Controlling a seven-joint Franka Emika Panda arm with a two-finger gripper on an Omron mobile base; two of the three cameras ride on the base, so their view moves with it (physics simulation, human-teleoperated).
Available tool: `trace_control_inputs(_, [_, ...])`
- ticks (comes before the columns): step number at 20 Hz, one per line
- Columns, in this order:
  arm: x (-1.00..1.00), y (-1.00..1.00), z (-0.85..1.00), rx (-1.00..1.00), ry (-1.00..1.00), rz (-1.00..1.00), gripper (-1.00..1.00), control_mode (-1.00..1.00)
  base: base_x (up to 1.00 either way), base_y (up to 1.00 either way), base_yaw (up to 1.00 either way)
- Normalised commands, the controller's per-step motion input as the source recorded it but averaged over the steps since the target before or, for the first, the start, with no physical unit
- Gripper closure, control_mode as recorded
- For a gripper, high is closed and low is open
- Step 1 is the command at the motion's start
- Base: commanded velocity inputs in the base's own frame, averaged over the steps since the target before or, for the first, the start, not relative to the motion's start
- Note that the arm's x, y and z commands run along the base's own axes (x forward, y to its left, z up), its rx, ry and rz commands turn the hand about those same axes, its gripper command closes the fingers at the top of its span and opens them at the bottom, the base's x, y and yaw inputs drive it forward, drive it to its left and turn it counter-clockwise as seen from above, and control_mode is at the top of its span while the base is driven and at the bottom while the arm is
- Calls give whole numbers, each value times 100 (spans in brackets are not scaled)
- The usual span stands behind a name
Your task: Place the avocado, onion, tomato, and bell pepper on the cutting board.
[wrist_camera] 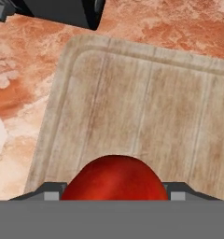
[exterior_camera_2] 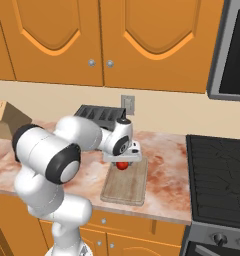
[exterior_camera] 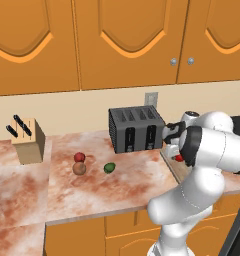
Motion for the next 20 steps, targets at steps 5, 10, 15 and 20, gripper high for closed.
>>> trace_control_inputs(5, [0,0,-23,0,2,0,-100,-100,0,0,0])
trace_control_inputs(10, [-1,0,6,0,0,0,-100,-100,0,0,0])
trace_control_inputs(15, [-5,0,40,0,-1,0,-100,-100,0,0,0])
trace_control_inputs(20, [0,1,55,0,-1,0,-100,-100,0,0,0])
